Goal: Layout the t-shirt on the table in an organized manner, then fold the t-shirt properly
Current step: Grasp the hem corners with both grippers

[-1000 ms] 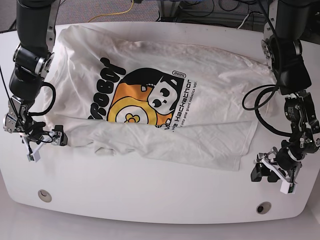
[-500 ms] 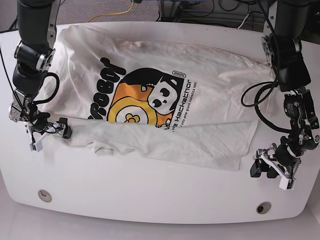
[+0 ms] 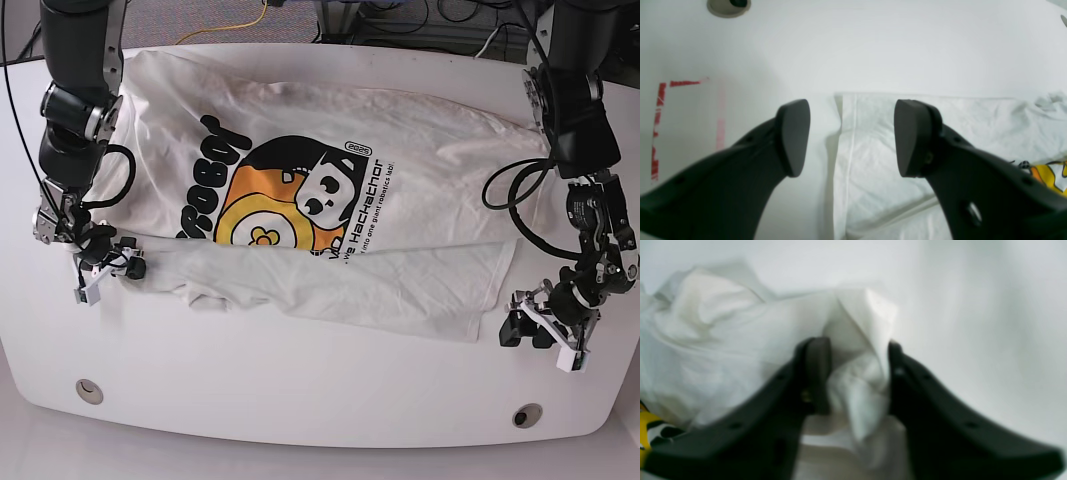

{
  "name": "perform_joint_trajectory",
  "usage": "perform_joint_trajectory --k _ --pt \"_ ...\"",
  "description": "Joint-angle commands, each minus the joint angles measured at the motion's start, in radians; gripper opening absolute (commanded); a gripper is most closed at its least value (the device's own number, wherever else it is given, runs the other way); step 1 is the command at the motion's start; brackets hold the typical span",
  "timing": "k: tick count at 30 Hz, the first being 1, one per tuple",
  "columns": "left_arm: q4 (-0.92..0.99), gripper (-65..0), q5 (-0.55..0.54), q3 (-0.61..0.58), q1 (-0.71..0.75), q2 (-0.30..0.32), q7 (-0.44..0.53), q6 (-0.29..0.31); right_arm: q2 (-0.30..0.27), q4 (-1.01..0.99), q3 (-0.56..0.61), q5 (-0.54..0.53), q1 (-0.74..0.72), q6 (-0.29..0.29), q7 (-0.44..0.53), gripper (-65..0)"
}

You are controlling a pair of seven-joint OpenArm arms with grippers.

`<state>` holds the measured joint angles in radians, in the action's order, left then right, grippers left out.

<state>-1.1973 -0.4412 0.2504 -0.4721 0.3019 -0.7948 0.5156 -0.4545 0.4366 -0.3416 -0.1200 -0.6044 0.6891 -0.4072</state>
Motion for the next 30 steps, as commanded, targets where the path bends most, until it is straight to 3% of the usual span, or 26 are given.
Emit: perform_joint_trajectory --k 1,3,11,16,24,30 --pt "-0.016 -27.6 -0.015 0.005 -0.027 0.012 0.022 -0.001 -0.013 0.006 -0.001 0.006 -0.022 0.009 -0.023 -57.7" --pt "-0.014 -27.6 -0.015 0.007 -0.012 0.012 0.022 -0.002 -0.011 0.006 -0.001 0.006 -0.024 0.009 -0.026 -64.7" --pt "-0.013 -27.6 -0.015 0.011 0.0 0.029 0.022 -0.008 -0.011 0.008 0.0 0.006 -0.021 0.009 -0.026 -64.2" --pt "0.021 -27.5 0.022 0.045 0.008 0.032 0.03 -0.078 -0.011 0.008 0.002 0.006 -0.019 0.009 -0.026 -64.2" --pt "0.238 -27.4 0.086 0.045 -0.035 0.032 0.151 -0.087 -0.011 0.008 0.003 0.006 -0.019 0.009 -0.031 -64.2" --pt "0.386 -27.4 0.107 0.043 -0.08 0.027 0.236 -0.087 -0.007 0.06 -0.001 0.006 -0.015 0.009 -0.109 -64.2"
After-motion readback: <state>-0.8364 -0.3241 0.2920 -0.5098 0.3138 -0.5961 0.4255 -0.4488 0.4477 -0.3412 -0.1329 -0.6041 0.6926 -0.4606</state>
